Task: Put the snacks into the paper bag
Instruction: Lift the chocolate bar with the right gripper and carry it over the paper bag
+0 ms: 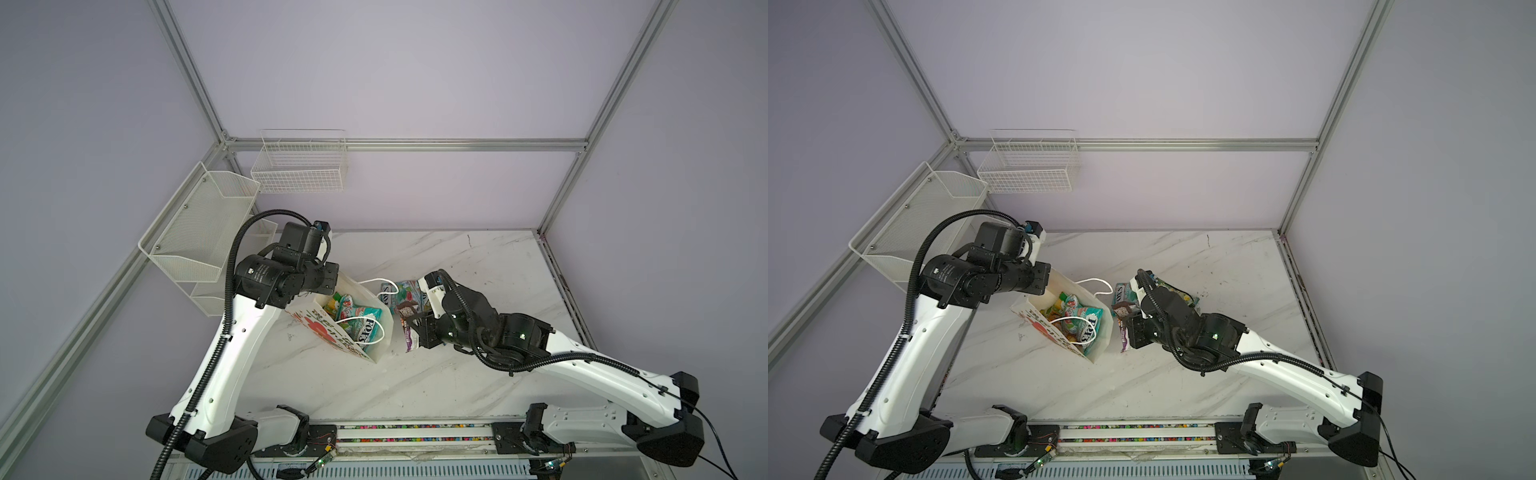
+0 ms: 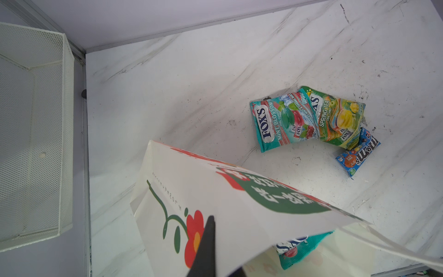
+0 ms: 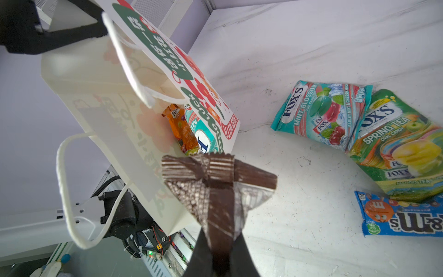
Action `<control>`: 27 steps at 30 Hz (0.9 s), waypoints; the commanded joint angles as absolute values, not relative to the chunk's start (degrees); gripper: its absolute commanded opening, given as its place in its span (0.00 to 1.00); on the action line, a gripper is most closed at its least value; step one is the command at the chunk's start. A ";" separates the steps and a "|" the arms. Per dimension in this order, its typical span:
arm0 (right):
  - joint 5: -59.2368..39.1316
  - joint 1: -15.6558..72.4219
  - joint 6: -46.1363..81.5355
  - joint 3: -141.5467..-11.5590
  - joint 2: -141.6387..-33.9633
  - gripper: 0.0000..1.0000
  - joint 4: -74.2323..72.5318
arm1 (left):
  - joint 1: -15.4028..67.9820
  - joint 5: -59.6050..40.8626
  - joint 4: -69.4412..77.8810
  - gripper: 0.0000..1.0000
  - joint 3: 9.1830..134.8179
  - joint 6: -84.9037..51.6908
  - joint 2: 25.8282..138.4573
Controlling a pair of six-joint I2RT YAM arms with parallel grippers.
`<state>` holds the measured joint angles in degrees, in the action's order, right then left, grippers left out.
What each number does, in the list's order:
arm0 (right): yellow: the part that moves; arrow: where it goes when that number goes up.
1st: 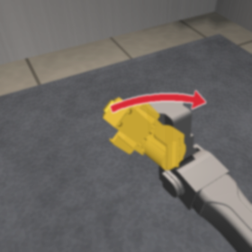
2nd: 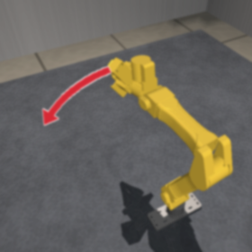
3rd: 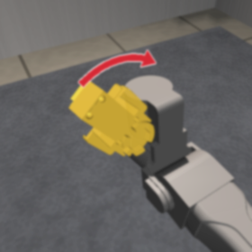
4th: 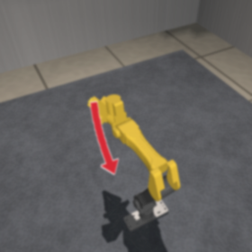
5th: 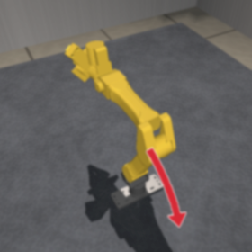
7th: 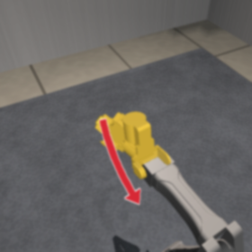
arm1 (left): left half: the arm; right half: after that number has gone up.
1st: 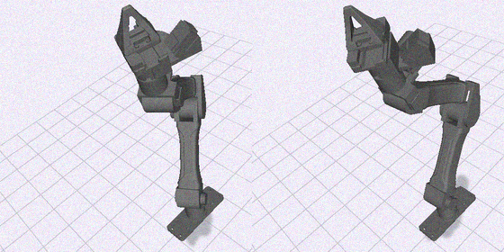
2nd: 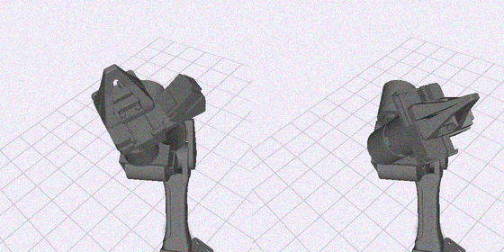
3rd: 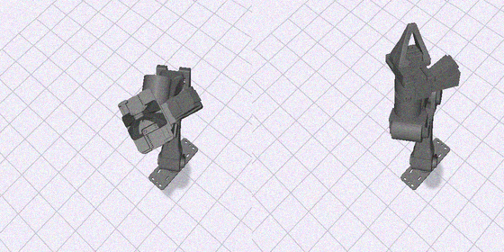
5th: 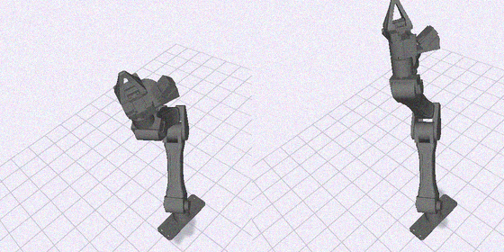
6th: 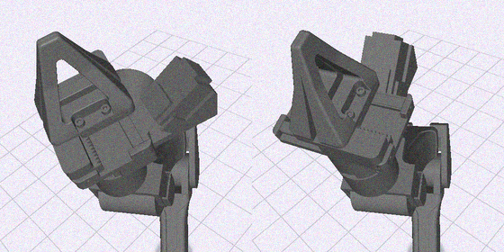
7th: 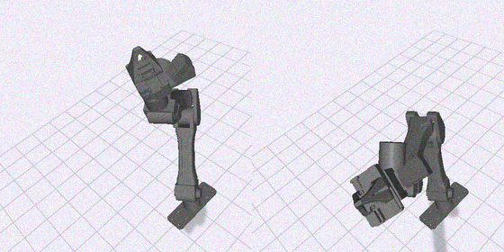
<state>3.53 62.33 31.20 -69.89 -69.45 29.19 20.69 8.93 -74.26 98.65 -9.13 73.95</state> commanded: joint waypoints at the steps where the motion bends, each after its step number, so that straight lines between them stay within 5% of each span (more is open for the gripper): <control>1: 4.94 62.58 29.91 -72.16 -70.27 0.03 28.48 | 20.66 9.29 -70.16 0.00 96.84 -7.10 71.36; 27: 2.12 65.65 11.28 -74.71 -67.65 0.00 14.73 | 20.57 10.33 -66.29 0.00 93.75 -5.27 72.94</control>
